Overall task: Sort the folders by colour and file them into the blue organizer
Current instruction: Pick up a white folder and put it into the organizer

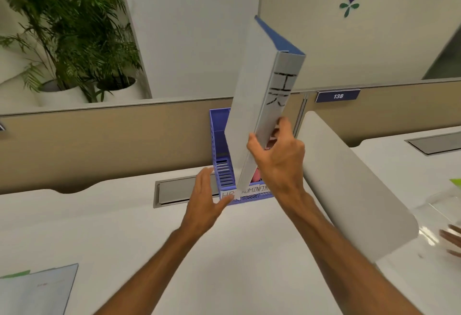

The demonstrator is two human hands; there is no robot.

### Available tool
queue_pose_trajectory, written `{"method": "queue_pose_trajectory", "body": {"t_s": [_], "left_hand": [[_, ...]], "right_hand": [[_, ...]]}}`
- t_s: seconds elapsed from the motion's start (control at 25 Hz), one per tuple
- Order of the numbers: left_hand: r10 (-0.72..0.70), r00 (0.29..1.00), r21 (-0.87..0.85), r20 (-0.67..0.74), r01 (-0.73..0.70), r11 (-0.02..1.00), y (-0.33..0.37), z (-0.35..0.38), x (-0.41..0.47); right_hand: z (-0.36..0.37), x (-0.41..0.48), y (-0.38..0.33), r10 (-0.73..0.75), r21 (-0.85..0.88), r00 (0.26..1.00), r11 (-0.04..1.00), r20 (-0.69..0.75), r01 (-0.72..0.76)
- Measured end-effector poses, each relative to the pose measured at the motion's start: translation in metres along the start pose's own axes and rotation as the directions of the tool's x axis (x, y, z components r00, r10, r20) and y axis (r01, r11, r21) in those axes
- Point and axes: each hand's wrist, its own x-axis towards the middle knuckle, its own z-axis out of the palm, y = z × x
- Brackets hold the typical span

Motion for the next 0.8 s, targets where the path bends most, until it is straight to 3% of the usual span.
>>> {"method": "queue_pose_trajectory", "body": {"t_s": [0.16, 0.4, 0.6, 0.8], "left_hand": [[-0.062, 0.978, 0.32, 0.198, -0.005, 0.947, -0.027, 0.021, 0.026], [-0.281, 0.822, 0.553, 0.496, -0.049, 0.832, -0.054, 0.057, 0.066], [-0.334, 0.788, 0.614, 0.517, -0.069, 0.786, -0.083, 0.088, 0.085], [-0.312, 0.84, 0.645, 0.444, -0.058, 0.762, -0.107, 0.108, 0.083]], "right_hand": [[0.034, 0.024, 0.032, 0.035, 0.022, 0.998, 0.999, 0.049, -0.036], [0.087, 0.036, 0.083, 0.044, -0.011, 0.994, 0.999, 0.104, -0.043], [0.123, 0.04, 0.113, 0.039, -0.049, 0.996, 0.998, 0.082, -0.035], [0.142, 0.039, 0.129, 0.042, -0.039, 0.995, 0.998, 0.096, -0.038]]}}
